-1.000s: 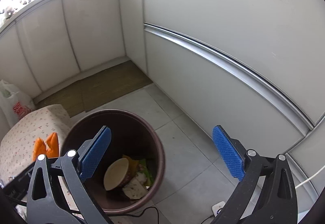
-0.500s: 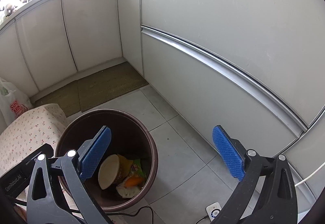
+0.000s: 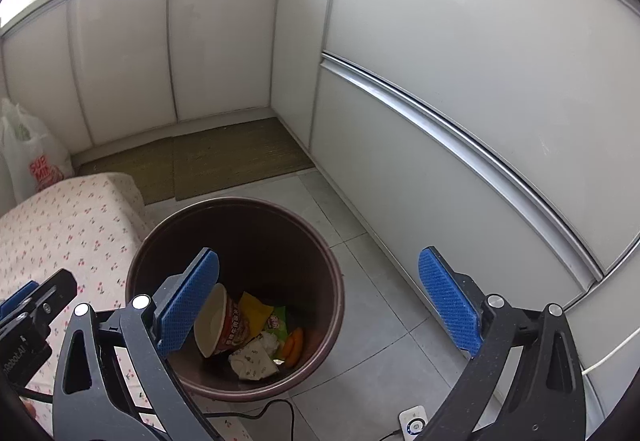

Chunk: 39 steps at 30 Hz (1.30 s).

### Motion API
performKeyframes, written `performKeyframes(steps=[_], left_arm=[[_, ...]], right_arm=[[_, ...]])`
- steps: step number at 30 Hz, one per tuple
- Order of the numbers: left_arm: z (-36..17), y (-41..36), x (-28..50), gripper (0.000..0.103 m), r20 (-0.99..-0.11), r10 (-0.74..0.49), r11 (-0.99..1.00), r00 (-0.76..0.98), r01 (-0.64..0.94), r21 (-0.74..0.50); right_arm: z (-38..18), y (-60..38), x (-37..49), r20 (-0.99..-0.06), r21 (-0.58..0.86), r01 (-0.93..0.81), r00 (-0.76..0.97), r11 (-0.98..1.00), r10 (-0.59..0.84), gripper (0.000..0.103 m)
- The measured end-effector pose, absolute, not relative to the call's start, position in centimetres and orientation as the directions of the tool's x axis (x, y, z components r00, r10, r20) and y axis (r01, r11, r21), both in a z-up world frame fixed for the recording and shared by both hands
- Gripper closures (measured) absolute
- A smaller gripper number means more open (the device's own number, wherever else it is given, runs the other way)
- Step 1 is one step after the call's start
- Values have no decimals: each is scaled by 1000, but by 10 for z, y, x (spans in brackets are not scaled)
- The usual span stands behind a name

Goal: Collect trash
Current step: 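Move both open grippers back over the table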

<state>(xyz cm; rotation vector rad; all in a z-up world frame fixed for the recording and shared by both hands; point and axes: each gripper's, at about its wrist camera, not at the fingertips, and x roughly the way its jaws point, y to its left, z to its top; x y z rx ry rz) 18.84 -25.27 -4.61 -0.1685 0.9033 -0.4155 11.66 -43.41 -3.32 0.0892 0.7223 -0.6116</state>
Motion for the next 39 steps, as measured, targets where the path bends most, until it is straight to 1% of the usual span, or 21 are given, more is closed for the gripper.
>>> performKeyframes(steps=[6, 9, 14, 20, 30, 39], left_arm=[[-56, -213, 190, 37, -740, -399, 916, 541, 199, -349], [-56, -194, 188, 36, -740, -387, 920, 550, 171, -354], [-62, -153, 184, 32, -750, -359, 925, 556, 103, -366], [-70, -103, 178, 32, -761, -317, 930, 566, 26, -368], [-85, -10, 166, 31, -785, -219, 926, 579, -131, -355], [-91, 48, 154, 31, -794, -153, 914, 588, -221, -340]], right_arm=[[-32, -405, 120, -644, -136, 501, 611, 855, -461, 7], [-32, -383, 124, -636, -164, 457, 628, 874, -448, 7], [-32, -348, 135, -646, -174, 385, 650, 906, -400, 7], [-34, -292, 147, -641, -207, 278, 686, 938, -345, 7], [-39, -205, 163, -655, -193, 126, 721, 973, -224, 7], [-47, -139, 165, -666, -214, -1, 731, 977, -145, 7]])
